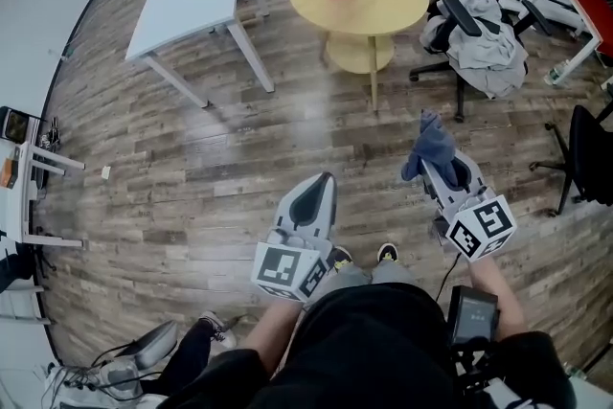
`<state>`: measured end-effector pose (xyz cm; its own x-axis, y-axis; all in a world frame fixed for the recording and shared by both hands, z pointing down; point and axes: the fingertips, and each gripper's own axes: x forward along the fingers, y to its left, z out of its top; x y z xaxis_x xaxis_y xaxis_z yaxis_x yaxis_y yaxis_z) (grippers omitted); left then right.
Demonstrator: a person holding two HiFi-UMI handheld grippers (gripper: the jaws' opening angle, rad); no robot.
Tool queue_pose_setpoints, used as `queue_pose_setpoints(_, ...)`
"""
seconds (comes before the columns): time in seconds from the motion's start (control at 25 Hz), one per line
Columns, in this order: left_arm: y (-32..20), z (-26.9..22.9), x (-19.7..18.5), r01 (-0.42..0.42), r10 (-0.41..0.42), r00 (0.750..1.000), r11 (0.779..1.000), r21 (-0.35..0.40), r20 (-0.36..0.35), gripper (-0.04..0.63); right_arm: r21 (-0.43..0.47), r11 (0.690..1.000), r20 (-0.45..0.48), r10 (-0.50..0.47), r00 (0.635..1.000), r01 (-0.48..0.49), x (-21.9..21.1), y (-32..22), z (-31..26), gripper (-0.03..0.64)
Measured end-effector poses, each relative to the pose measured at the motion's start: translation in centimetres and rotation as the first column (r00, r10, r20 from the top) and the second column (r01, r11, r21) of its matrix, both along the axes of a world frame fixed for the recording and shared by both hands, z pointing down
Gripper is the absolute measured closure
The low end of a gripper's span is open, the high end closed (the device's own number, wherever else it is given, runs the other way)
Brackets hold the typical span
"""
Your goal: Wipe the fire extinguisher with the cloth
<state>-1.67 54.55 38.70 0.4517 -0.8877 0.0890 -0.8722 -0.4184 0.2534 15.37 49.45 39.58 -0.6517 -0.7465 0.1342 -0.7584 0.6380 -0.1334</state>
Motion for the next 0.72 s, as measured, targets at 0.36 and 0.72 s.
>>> queue_pose_setpoints(0.36,-3.8,1.4,1.2,0.001,-0.001,1.0,0.999,-0.035,0.001,0.572,-0.006,1.0,-0.065,0.002,0.998,-0.002,1.9,-3.0,1.5,0.512)
queue_pose_setpoints(0.72,-11.1,0.6,6.6,0.032,-0.03,0.998,0.999,-0.033,0.06,0.572,0.002,0.999,-0.02,-0.049,0.999,0.05,6.7,-9.9,2.3,0.512)
